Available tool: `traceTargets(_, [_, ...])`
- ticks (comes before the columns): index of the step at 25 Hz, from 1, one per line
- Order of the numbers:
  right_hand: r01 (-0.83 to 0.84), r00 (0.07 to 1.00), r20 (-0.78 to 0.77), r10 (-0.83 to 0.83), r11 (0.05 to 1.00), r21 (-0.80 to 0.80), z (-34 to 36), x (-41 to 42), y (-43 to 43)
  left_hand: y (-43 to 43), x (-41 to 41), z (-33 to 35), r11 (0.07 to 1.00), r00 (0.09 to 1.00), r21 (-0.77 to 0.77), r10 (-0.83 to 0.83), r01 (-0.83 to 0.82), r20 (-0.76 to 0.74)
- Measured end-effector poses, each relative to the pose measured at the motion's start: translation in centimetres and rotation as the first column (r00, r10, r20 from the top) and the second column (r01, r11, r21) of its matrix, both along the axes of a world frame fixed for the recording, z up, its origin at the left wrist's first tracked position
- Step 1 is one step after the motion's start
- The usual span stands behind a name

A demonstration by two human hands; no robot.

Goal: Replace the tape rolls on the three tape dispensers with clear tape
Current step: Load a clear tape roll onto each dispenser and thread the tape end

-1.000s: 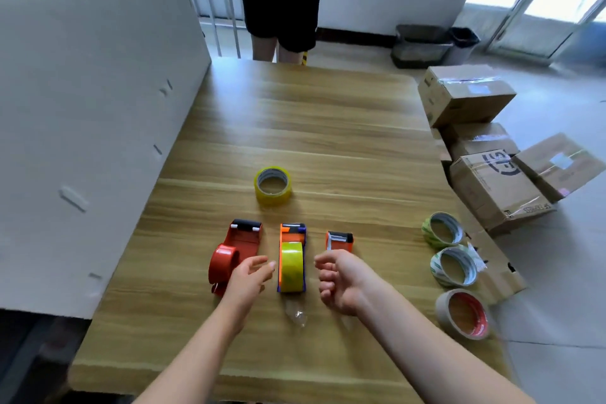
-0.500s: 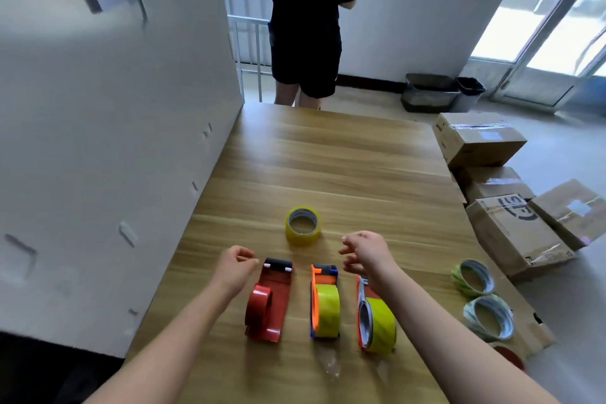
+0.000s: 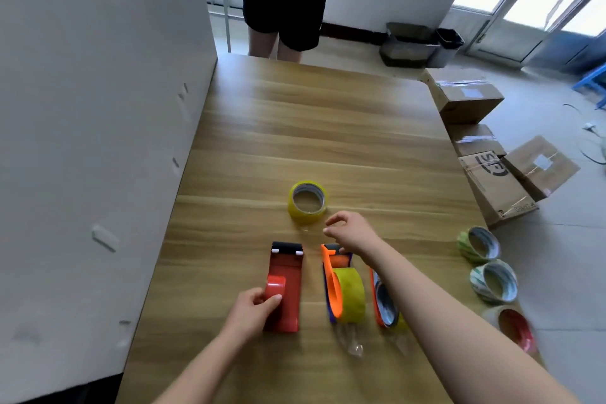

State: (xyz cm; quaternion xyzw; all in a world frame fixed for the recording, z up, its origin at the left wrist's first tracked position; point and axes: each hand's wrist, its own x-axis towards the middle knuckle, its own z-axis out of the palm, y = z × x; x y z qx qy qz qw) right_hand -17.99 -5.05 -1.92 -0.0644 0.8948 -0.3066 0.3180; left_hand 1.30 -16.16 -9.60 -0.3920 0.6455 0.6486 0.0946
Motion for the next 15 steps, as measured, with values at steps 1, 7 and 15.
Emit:
traceTargets(1, [-0.027, 1.0, 0.01, 0.027, 0.999, 0.029, -0.5, -0.6, -0.5, 0.1, 0.1, -0.3, 0.999, 0.999, 0.035, 0.014, -0.012, -0.034])
traceTargets(7, [-0.195, 0.971, -0.096, 0.22, 0.957, 0.214, -6.4, -3.1, -3.9, 0.8, 0.9, -0.9, 0.99, 0.987, 0.125, 0.09, -0.073, -0.136])
traceTargets(15, [-0.185, 0.963, -0.181, 0.202, 0.977, 0.103, -8.6, -4.5, -4.3, 0.9, 1.0, -0.6, 1.0, 0.975, -0.004, 0.015, -0.016, -0.223])
